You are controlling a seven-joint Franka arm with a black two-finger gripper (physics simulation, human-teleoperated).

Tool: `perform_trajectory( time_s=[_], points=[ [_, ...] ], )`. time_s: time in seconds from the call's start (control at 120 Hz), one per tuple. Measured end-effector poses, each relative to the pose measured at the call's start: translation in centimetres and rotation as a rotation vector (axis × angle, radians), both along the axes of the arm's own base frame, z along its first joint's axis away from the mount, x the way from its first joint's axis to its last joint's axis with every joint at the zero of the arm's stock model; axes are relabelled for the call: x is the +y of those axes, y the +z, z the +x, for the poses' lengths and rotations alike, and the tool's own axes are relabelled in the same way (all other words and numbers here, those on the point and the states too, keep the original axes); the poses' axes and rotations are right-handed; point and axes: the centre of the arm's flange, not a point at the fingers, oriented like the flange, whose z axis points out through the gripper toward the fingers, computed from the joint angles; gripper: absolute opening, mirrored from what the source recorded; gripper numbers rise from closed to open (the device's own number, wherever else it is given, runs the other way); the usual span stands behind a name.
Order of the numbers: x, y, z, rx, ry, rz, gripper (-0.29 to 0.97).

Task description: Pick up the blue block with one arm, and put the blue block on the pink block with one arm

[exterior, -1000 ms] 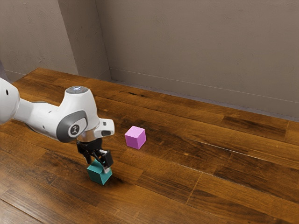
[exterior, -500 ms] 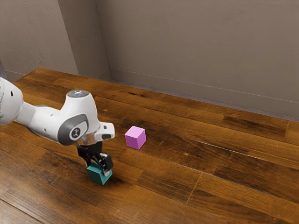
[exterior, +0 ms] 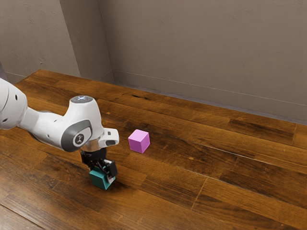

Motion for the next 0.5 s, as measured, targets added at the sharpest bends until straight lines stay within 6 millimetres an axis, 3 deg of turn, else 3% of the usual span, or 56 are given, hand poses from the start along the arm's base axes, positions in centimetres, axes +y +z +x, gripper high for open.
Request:
perform_trajectory(
  time_s=[0.242, 0.5],
  points=[
    [-0.12, 0.02, 0.02, -0.002, 0.002, 0.000, 0.45],
    [-0.11, 0.45, 0.09, -0.011, 0.007, 0.006, 0.39]
  ],
)
